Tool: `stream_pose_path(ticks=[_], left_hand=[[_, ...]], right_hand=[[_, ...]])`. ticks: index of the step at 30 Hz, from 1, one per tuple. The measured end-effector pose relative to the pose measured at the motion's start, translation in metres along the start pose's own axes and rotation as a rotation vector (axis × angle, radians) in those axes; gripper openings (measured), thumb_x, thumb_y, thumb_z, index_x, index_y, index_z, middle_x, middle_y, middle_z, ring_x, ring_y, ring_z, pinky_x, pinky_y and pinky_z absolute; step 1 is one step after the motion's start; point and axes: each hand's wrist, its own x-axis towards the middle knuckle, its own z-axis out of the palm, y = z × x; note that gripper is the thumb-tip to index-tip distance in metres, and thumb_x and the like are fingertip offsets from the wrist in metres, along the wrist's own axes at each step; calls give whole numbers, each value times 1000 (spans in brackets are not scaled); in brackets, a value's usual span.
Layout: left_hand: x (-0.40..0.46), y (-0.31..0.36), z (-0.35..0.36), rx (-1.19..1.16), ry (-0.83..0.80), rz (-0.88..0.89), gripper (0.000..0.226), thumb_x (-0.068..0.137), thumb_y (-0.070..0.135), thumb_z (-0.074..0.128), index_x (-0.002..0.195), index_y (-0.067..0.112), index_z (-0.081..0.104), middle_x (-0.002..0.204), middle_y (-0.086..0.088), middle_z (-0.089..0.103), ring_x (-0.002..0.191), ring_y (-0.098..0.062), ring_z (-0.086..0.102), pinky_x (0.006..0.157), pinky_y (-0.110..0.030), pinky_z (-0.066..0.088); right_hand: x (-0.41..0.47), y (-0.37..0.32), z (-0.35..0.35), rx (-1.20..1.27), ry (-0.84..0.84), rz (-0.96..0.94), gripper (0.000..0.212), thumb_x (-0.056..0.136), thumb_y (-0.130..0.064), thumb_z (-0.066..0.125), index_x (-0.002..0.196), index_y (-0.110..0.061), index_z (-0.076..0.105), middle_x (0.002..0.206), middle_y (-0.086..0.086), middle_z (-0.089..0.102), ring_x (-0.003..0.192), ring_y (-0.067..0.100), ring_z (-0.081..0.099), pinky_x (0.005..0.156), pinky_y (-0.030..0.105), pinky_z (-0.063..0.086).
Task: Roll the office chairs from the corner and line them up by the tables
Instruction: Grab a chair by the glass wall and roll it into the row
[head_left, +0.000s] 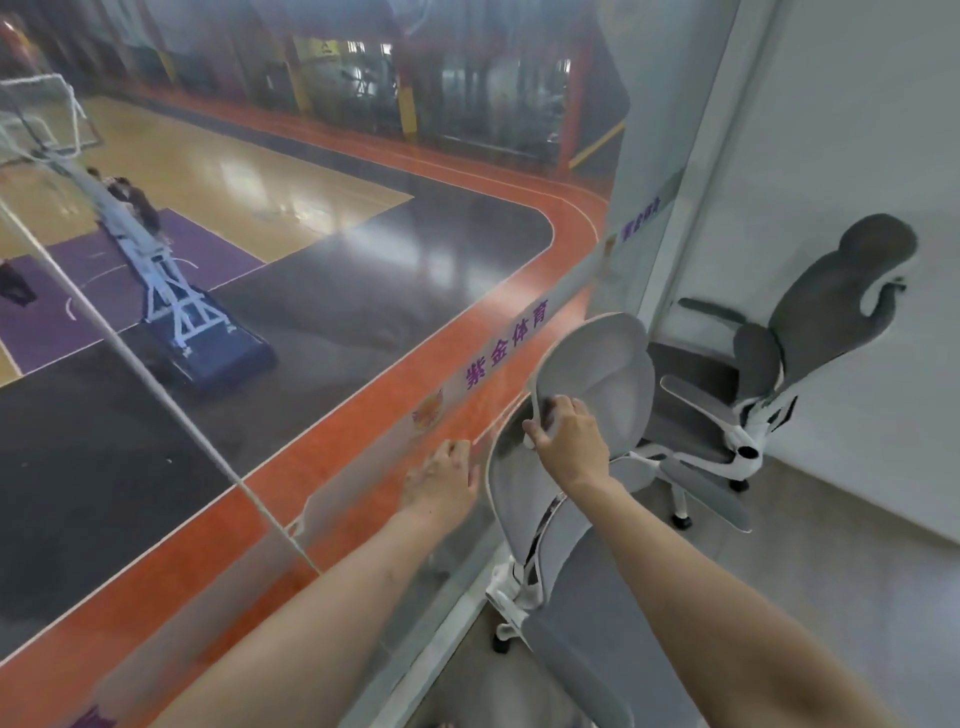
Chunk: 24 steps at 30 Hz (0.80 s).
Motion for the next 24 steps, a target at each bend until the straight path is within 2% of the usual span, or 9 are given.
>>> stream_pose_path(ticks=[4,7,9,11,14,18,22,24], left_hand=[[29,-8,-2,-42,-40,61,36,105,36,44,138,24,49,138,-2,54,121,-28,59,99,-46,48],[47,-13,-2,-32,-71,101,38,105,38,41,139,22,48,139,-4,53,120,-29,59,97,-47,50],[56,-14,1,-14,-106,123,40,105,38,39,141,21,46,141,-5,52,121,-30,58,97,-48,51],[61,-11,3,-16,-149,160,42,106,33,41,145,18,43,145,-8,48,126,-32,55,102,-49,48],[66,-7,7,-31,-207,190,44,108,24,43,151,15,38,149,-11,40,130,-33,50,106,-47,43],[71,-5,18,-25,-217,259,40,108,35,41,144,19,41,154,-13,36,121,-36,56,98,-52,51],[63,2,22,81,-183,307,46,108,42,37,150,22,35,158,-18,35,125,-37,56,97,-50,52],[53,7,23,96,-163,322,48,108,42,37,152,24,34,154,-16,42,126,-34,56,96,-47,51]], right_hand=[[23,-3,12,19,69,122,48,91,-43,76,121,-12,54,120,9,59,102,32,61,80,41,50],[25,-4,23,-34,146,77,35,96,-36,70,113,-8,55,111,13,61,90,35,63,72,41,49],[20,-1,31,-69,198,51,25,100,-30,65,103,-8,55,102,14,62,78,37,62,62,37,41],[14,2,34,-113,237,40,22,101,-28,63,97,-7,54,94,14,62,70,38,61,57,35,34],[2,3,32,-170,282,20,22,100,-28,61,93,-9,54,88,12,60,65,39,61,54,35,32],[-28,4,29,-178,330,-15,36,101,-41,41,97,-9,57,88,12,63,65,39,63,51,38,44],[-65,20,24,-215,332,-31,16,103,-27,57,109,-11,57,94,8,66,68,35,66,51,39,49],[-85,32,18,-223,341,-34,19,103,-25,58,117,-12,57,98,6,66,70,31,67,51,38,50]])
